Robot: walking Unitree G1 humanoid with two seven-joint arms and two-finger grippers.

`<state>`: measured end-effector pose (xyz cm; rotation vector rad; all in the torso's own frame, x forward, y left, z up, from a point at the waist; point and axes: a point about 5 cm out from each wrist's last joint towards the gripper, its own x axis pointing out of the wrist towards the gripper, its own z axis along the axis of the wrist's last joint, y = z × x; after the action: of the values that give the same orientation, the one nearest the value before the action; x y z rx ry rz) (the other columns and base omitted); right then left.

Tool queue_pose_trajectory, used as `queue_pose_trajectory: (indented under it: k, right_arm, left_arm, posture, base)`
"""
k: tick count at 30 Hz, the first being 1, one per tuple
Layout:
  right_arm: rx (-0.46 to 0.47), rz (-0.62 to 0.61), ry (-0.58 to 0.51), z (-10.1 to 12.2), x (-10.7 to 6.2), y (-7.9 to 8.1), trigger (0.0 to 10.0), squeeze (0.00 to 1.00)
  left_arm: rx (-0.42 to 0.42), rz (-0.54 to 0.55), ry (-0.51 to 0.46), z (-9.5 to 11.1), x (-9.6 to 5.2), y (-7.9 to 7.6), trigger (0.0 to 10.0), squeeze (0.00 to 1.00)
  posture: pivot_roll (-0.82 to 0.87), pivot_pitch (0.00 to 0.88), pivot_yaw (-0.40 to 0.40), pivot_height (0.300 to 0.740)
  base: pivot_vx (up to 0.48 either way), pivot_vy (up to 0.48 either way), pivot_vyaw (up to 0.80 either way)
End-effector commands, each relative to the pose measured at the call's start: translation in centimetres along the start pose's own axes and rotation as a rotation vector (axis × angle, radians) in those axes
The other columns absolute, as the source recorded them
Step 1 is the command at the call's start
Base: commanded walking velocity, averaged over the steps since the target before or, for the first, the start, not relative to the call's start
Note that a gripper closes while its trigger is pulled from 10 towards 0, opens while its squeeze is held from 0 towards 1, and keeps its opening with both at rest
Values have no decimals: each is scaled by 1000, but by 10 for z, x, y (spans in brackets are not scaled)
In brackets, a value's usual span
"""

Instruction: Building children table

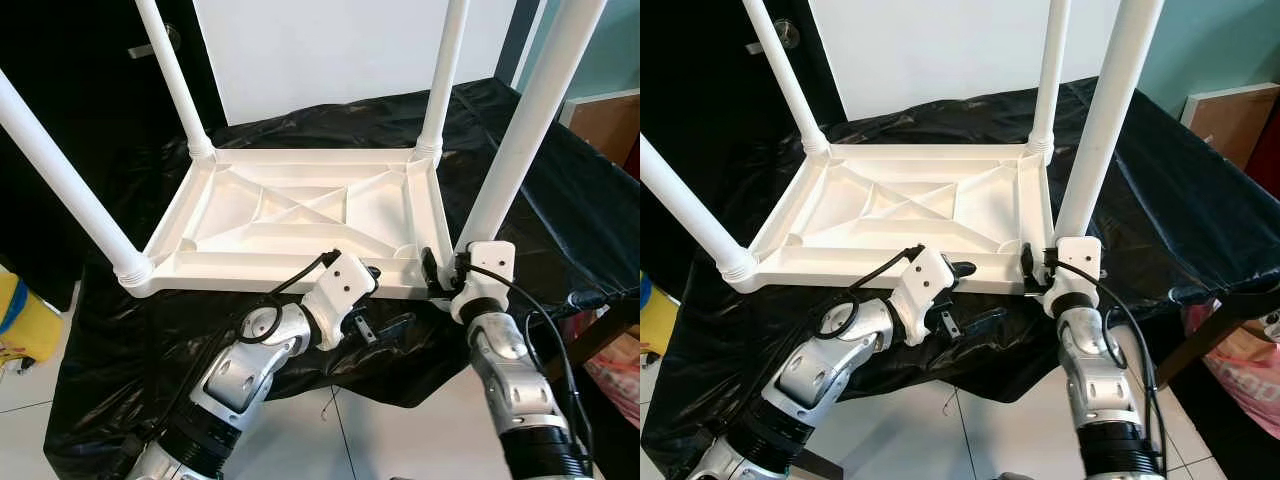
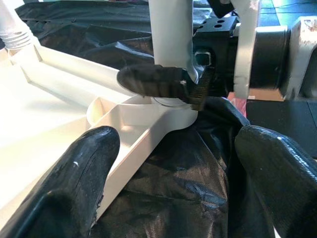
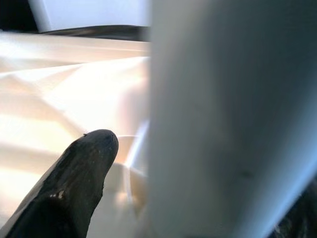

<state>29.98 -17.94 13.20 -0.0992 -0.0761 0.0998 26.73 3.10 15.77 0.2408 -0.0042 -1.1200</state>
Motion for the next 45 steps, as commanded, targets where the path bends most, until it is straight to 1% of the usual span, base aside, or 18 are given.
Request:
queue_pose_trajectory:
  k: [1,4,7,8,10,11,20,23,24,27,28,37,38,39,40,41,42,45]
  right_arm:
    - [-2,156,12,-2,1,7,10000,0]
    - [-41,282,26,-3,2,11,10000,0]
    - [-61,308,37,-5,3,10,10000,0]
    - [-64,311,41,-6,4,10,4314,0]
    - [-65,316,44,-6,5,9,4314,0]
    - [-69,325,49,-7,5,9,0,0]
    - [-78,327,87,-14,6,5,0,0]
    - [-63,321,96,-16,7,4,0,0]
    - [-62,307,99,-16,7,3,8471,0]
    - [-63,298,100,-16,7,3,8471,0]
    - [-71,281,106,-17,7,3,10000,0]
    - [-83,163,120,-20,7,0,10000,0]
    - [-67,104,126,-20,6,-1,10000,0]
    - [-67,104,126,-20,6,-1,10000,0]
    - [-46,40,135,-21,6,-3,10000,0]
    - [-46,40,135,-21,6,-3,10000,0]
    - [-12,-75,146,-22,4,-4,10000,0]
    - [4,-121,151,-23,3,-3,10000,0]
  left_arm:
    - [17,-26,12,-1,-1,0,10000,0]
    - [18,-23,13,-1,-1,2,10000,0]
    - [19,-21,13,-1,-2,2,10000,0]
    - [20,-18,14,-1,-2,3,10000,0]
    - [20,-16,14,-1,-2,3,10000,0]
    - [19,-12,15,0,-3,4,10000,0]
    - [15,5,19,-1,-6,4,10000,0]
    - [14,6,18,-1,-6,5,10000,0]
    - [13,6,18,-1,-6,5,10000,0]
    - [13,5,18,-1,-6,5,10000,0]
    - [12,4,18,-1,-6,5,10000,0]
    - [8,-2,16,-1,-4,3,10000,0]
    - [5,-4,14,-1,-4,3,10000,0]
    - [5,-4,14,-1,-4,3,10000,0]
    - [3,-6,13,-1,-3,2,10000,0]
    - [3,-6,13,-1,-3,2,10000,0]
    - [0,-6,11,-1,-2,1,10000,0]
    - [-1,-6,10,-1,-2,1,10000,0]
  posture:
    - [-195,28,34,740]
    - [-193,29,35,740]
    - [-186,29,34,740]
    - [-181,28,33,740]
    - [-181,28,33,740]
    - [-172,29,30,740]
    - [-164,35,27,740]
    - [-167,38,28,740]
    - [-169,40,30,740]
    - [-169,40,30,740]
    - [-171,41,32,740]
    - [-184,50,35,740]
    - [-188,53,34,740]
    - [-188,53,34,740]
    - [-190,55,32,740]
    - [-190,55,32,740]
    - [-193,57,28,740]
    - [-193,58,27,740]
  base:
    - [0,0,0]
    - [0,0,0]
    - [0,0,0]
    - [0,0,0]
    - [0,0,0]
    - [0,0,0]
    - [0,0,0]
    - [0,0,0]
    - [0,0,0]
    - [0,0,0]
    - [0,0,0]
    - [0,0,0]
    - [0,0,0]
    - [0,0,0]
    - [0,0,0]
    - [0,0,0]
    - [0,0,0]
    - [0,0,0]
